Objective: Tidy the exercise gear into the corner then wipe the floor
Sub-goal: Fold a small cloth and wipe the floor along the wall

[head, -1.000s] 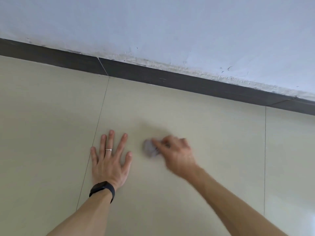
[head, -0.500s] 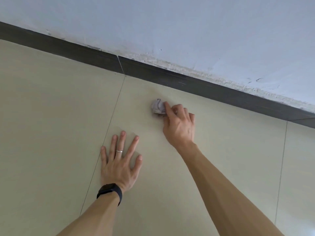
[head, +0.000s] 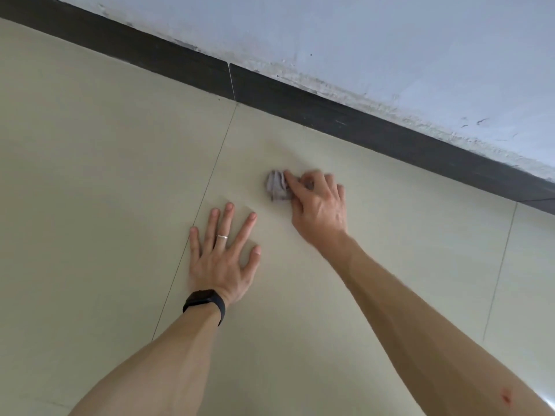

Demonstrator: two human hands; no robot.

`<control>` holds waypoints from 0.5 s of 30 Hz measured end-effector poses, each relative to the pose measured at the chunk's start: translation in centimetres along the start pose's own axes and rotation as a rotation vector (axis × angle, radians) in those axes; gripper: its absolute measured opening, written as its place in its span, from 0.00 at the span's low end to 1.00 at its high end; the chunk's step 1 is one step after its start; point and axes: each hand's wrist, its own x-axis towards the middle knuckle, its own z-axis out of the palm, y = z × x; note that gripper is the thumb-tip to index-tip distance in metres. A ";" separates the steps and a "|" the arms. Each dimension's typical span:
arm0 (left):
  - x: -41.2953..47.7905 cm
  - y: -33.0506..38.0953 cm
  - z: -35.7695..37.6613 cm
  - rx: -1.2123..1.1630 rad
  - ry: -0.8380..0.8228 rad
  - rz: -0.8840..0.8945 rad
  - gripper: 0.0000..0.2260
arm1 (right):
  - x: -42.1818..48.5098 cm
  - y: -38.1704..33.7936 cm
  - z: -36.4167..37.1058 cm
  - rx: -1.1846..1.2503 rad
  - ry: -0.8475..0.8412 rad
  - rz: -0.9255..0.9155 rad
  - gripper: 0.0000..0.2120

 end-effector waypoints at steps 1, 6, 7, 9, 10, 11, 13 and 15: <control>0.0 0.0 -0.1 -0.009 -0.010 -0.005 0.28 | -3.8 0.2 -0.2 0.022 -0.011 -0.026 0.21; -0.2 0.1 -0.2 -0.019 -0.021 -0.010 0.28 | -23.3 -0.3 -1.2 0.106 -0.228 -0.318 0.24; -0.2 0.1 -0.2 -0.023 -0.025 -0.002 0.28 | -23.9 -0.1 -1.2 0.112 -0.259 -0.377 0.24; -0.2 0.1 -0.3 -0.029 -0.034 -0.018 0.28 | -21.3 1.3 -1.2 0.084 -0.246 -0.442 0.23; -0.1 0.2 -0.3 -0.029 -0.049 -0.033 0.28 | -19.1 2.3 -1.2 0.055 -0.200 -0.411 0.22; 0.0 0.2 -0.2 -0.028 -0.061 -0.038 0.27 | -16.4 3.7 -1.3 0.030 -0.117 -0.306 0.21; 0.0 0.1 -0.1 -0.027 -0.052 -0.031 0.27 | -10.7 6.9 -2.1 -0.001 0.041 0.062 0.20; 0.0 0.0 -0.1 -0.035 -0.015 -0.017 0.27 | -6.6 9.0 -2.8 0.028 0.094 0.466 0.21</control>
